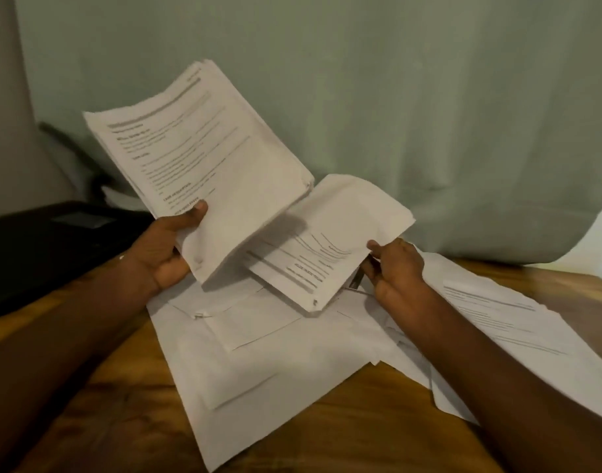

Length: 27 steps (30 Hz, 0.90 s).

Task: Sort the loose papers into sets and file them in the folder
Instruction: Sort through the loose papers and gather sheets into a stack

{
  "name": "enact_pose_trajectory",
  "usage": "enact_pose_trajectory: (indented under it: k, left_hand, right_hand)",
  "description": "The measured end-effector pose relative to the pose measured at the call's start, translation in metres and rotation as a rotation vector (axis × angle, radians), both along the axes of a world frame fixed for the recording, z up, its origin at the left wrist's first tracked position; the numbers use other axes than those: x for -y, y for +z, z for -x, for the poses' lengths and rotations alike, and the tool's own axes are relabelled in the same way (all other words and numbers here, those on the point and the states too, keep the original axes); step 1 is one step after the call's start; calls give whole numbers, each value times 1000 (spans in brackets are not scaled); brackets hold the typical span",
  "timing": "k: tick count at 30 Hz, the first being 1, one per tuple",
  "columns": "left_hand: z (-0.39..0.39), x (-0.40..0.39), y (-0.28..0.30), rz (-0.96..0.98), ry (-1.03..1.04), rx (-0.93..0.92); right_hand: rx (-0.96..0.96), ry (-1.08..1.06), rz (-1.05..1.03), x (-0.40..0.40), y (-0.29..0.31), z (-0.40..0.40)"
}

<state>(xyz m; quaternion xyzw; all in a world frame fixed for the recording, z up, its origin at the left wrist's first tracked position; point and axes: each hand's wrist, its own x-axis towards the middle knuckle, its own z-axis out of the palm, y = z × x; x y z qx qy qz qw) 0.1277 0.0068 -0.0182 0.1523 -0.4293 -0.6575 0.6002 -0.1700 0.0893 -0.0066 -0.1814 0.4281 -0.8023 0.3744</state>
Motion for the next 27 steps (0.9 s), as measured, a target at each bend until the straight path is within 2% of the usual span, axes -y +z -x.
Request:
enact_pose_trajectory:
  k: [5, 9, 12, 17, 22, 24, 27]
  left_hand:
    - [11, -5, -5, -12, -28, 28]
    - [10, -2, -5, -81, -75, -97]
    - [11, -7, 0, -55, -134, -91]
    - [14, -15, 5, -7, -177, -77]
    - [10, -8, 1, -24, -148, -38]
    - [9, -5, -1, -29, -110, -19]
    - [6, -3, 0, 1, -63, 16]
  right_hand:
    - [190, 177, 57, 6, -6, -8]
    - [276, 134, 201, 5, -1, -6]
    - [286, 99, 196, 1, -1, -9]
    - [215, 170, 165, -1, -8, -27]
    - [203, 325, 72, 2, -16, -35]
    - [132, 359, 18, 1, -13, -32]
    - [-104, 173, -72, -2, -2, -19]
